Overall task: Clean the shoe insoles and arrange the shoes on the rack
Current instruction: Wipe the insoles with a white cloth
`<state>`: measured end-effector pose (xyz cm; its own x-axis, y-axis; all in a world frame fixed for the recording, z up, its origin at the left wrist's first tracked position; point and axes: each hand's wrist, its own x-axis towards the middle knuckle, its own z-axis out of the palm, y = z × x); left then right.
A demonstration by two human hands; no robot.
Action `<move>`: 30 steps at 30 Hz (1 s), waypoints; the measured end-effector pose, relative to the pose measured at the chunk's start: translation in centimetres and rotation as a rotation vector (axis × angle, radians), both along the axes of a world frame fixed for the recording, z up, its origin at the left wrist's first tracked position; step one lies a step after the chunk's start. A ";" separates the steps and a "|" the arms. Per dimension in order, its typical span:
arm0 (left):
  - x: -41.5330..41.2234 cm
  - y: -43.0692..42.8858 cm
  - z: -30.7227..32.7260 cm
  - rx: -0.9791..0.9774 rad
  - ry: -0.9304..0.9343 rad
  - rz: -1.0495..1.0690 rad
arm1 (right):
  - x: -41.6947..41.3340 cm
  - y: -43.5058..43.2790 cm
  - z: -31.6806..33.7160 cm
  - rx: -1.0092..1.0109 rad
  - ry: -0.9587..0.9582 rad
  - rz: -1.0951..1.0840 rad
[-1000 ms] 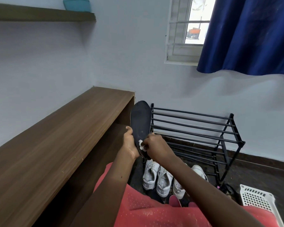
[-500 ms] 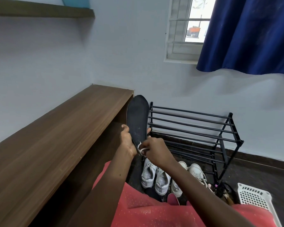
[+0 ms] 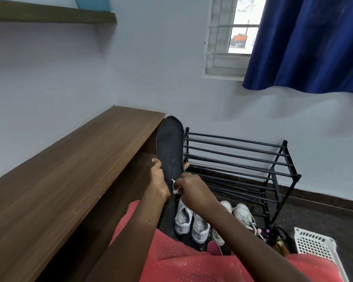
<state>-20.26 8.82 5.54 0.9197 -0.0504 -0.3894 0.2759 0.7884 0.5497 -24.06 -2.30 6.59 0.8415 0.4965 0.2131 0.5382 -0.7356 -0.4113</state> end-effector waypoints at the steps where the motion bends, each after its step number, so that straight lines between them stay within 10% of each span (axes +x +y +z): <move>1: -0.1 -0.1 0.0 -0.002 -0.001 -0.012 | 0.2 0.0 0.0 -0.098 -0.028 -0.004; 30: -0.3 -0.6 0.1 0.152 0.019 -0.053 | 3.3 0.2 -0.9 0.098 -0.119 -0.239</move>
<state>-20.54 8.18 5.61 0.9097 -0.0379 -0.4135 0.3266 0.6802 0.6563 -20.76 -2.08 5.68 0.8983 0.2594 0.3546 0.4031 -0.8074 -0.4308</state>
